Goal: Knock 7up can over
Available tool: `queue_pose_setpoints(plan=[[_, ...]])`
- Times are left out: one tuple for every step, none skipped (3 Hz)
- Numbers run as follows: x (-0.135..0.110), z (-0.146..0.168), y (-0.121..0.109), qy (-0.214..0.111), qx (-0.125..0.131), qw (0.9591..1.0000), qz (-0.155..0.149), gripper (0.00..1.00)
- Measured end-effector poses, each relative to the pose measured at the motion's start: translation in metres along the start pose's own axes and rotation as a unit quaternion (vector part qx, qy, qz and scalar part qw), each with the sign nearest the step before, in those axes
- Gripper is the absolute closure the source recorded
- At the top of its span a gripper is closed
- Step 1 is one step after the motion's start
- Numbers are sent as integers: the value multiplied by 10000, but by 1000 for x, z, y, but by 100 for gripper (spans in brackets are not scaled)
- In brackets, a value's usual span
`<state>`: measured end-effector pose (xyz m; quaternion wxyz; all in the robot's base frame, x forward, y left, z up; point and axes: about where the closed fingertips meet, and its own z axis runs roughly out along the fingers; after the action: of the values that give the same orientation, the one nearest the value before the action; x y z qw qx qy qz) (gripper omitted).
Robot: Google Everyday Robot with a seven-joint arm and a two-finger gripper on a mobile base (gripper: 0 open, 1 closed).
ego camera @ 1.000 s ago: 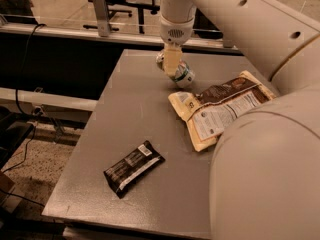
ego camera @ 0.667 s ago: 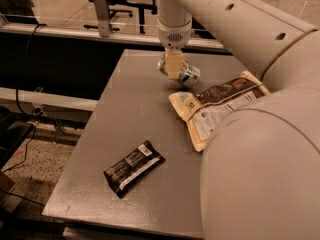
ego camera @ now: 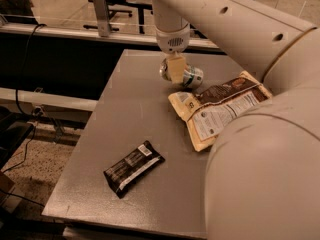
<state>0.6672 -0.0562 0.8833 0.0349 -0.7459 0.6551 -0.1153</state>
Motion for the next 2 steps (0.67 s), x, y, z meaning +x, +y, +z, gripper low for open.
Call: queue_pose_setpoints(plan=[[-4, -4, 6, -12, 14, 9997, -263, 13], [-12, -2, 17, -228, -8, 9986, -487, 0]])
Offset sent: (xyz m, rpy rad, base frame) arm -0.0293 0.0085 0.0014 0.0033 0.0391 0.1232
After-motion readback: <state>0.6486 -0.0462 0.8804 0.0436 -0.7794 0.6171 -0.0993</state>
